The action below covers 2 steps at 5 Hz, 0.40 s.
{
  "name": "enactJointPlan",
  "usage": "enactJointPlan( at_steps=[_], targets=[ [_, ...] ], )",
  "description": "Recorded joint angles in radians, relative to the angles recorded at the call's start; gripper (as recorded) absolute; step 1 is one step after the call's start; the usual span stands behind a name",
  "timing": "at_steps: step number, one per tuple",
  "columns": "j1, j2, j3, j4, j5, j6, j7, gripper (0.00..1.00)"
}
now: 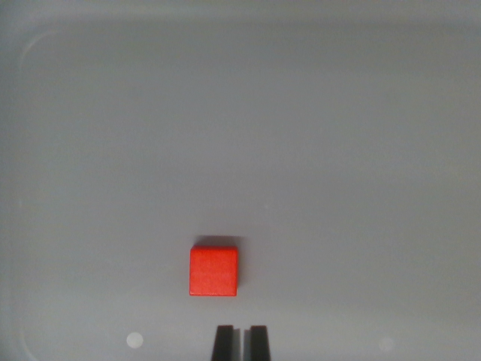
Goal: Reach red block
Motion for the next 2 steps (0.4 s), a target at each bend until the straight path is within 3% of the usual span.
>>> enactJointPlan(
  at_steps=[1, 2],
  targets=[
    [0.0017, 0.007, 0.001, -0.027, 0.0004, -0.035, 0.001, 0.0],
    [0.0017, 0.007, 0.001, -0.027, 0.0004, -0.035, 0.001, 0.0]
  ],
)
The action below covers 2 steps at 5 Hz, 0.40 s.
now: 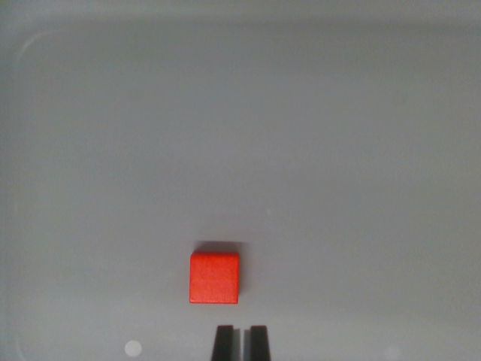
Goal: Reach red block
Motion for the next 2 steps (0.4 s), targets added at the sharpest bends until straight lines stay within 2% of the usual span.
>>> enactJointPlan(
  at_steps=[1, 2],
  targets=[
    [0.0018, 0.008, 0.001, -0.029, 0.0004, -0.038, 0.001, 0.0],
    [0.0018, 0.008, 0.001, -0.029, 0.0004, -0.038, 0.001, 0.0]
  ],
)
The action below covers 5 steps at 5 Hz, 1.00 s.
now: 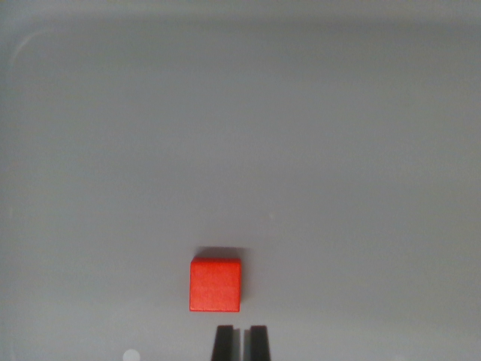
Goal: Reach red block
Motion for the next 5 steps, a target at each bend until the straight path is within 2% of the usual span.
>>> enactJointPlan(
  at_steps=[1, 2, 3, 4, 5],
  targets=[
    [0.0018, 0.008, 0.001, -0.029, 0.0004, -0.038, 0.001, 0.0],
    [0.0018, 0.008, 0.001, -0.029, 0.0004, -0.038, 0.001, 0.0],
    [0.0038, 0.016, 0.003, -0.062, 0.0008, -0.081, 0.002, 0.0],
    [0.0038, 0.016, 0.003, -0.062, 0.0008, -0.081, 0.002, 0.0],
    [0.006, 0.025, 0.004, -0.096, 0.0013, -0.125, 0.003, 0.0]
  ],
)
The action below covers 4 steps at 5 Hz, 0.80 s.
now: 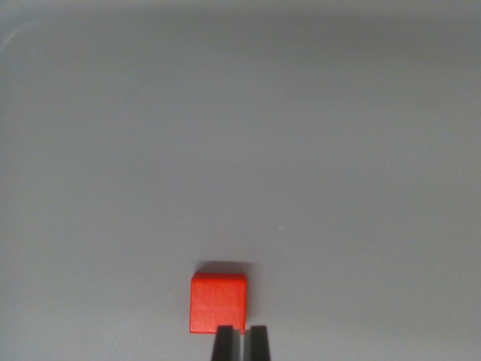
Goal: Reach red block
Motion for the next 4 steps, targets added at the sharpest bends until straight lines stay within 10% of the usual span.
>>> enactJointPlan(
  at_steps=[4],
  targets=[
    [0.0043, 0.018, 0.003, -0.069, 0.0009, -0.091, 0.002, 0.0]
  ],
)
